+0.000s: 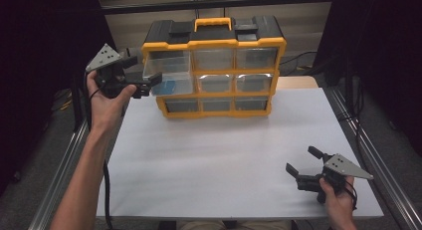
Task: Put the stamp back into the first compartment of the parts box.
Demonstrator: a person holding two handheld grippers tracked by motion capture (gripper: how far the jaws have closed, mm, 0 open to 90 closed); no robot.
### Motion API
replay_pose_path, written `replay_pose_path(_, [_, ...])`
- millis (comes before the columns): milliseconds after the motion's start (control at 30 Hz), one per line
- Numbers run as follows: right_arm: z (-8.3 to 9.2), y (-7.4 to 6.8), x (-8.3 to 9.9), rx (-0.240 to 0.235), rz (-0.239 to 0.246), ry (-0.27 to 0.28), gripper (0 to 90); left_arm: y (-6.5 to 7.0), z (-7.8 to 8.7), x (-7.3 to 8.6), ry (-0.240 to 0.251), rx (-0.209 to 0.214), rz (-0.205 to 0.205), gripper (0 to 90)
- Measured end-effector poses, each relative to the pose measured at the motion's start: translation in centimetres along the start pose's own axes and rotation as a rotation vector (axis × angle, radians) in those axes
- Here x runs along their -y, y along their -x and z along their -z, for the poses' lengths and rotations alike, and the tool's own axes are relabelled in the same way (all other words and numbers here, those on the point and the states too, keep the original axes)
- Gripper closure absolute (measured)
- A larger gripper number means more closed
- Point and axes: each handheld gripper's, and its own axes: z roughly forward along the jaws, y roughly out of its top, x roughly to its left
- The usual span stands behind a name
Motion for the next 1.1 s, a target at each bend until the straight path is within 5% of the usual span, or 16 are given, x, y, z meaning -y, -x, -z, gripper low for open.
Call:
replay_pose_path(333, [0.0, -0.1, -0.1, 0.01, -0.002, 0.0, 0.2, 0.6, 1.4, 2.9, 0.019, -0.025, 0.019, 1.0])
replay_pose_path(633, [0.0, -0.1, -0.1, 0.011, 0.002, 0.001, 0.2, 1.9, 1.5, 5.9, 0.024, -0.005, 0.031, 1.2])
replay_pose_path(800, [0.0, -0.1, -0.1, 0.01, 0.001, 0.002, 0.2, 2.8, 1.3, 8.0, 0.025, -0.03, 0.054, 1.3])
replay_pose_path(1100, [0.0, -0.1, -0.1, 0.01, 0.005, 0.006, 0.2, 4.1, 1.2, 10.4, 0.009, -0.004, 0.066, 1.5])
